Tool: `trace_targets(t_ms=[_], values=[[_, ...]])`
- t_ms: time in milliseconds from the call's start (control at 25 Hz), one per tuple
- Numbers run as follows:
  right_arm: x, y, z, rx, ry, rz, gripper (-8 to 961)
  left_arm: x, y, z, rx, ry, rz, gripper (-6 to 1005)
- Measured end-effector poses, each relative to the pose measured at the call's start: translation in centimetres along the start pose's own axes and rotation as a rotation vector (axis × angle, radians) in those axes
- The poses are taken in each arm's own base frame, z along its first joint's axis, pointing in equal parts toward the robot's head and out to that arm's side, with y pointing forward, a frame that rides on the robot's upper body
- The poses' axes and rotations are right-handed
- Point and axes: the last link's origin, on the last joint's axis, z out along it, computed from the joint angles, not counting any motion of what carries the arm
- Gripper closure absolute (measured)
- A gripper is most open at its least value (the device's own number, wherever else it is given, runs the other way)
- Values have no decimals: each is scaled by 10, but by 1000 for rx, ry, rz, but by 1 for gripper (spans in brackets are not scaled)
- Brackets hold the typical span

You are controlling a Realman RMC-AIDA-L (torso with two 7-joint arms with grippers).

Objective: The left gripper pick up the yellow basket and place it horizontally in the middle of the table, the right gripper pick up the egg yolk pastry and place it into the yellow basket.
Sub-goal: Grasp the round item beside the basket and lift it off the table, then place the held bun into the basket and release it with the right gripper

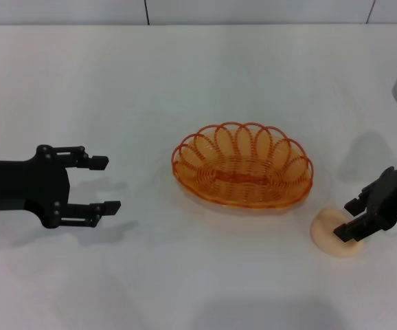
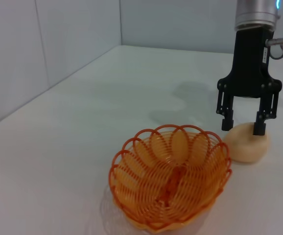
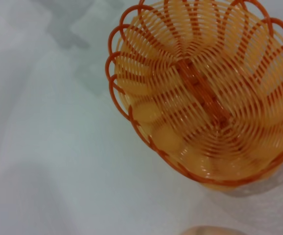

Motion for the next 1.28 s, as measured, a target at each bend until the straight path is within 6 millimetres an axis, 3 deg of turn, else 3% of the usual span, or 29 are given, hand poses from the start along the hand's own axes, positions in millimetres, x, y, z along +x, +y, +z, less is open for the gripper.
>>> trace_targets(t_ms=[80, 280, 840, 1120, 1280], values=[[1, 0, 1, -2, 0, 0, 290, -2, 2, 1, -1, 4, 3, 239], [3, 0, 3, -7, 4, -4, 529, -9, 5, 6, 0, 9, -2, 238], [-2, 2, 0, -17, 6, -22, 820, -8, 5, 7, -2, 20, 7, 238], [-23, -1, -49, -8, -59, -69, 890, -10, 6, 8, -5, 15, 11, 238], [-41, 3, -64, -15, -105, -112, 905, -10, 7, 7, -4, 20, 24, 238]])
